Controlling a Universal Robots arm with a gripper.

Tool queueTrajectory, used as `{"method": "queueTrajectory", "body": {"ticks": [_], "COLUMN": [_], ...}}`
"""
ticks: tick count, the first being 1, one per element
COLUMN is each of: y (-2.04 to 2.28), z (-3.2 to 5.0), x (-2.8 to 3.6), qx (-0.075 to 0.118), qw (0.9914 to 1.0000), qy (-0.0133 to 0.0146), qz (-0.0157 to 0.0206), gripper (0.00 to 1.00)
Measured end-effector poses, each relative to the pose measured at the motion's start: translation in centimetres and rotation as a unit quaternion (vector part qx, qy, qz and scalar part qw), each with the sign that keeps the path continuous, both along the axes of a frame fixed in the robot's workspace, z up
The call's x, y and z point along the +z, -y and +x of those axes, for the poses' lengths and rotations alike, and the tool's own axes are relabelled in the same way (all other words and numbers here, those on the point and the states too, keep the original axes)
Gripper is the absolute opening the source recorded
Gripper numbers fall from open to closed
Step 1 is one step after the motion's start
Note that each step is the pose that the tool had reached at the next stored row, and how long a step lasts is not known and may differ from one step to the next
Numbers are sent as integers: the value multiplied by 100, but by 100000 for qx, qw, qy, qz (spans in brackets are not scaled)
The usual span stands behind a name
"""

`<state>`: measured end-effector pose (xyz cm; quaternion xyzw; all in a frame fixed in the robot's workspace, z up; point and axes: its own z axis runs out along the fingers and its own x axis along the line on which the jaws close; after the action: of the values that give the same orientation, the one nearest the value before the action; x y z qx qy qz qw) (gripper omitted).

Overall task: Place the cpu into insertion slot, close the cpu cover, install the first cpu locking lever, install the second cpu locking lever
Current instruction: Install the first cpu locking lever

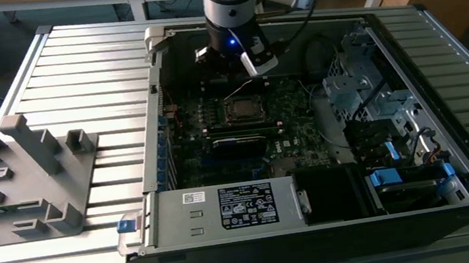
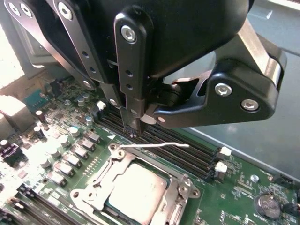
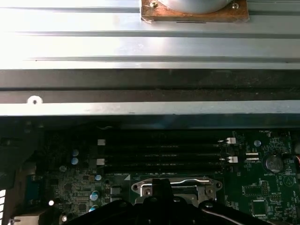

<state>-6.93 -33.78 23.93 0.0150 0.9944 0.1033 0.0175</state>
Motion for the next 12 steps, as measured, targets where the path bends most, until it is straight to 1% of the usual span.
{"method": "queueTrajectory", "body": {"ticks": [5,7,10,12], "y": [-12,-48,-87,-110], "z": [97,114,127,132], "x": [-26,-36,-52,-65], "qx": [8,-6,1,0], "qw": [100000,100000,99999,99995], "qy": [-5,0,-7,0], "qz": [-3,-77,-485,-1041], "gripper": [11,11,11,11]}}
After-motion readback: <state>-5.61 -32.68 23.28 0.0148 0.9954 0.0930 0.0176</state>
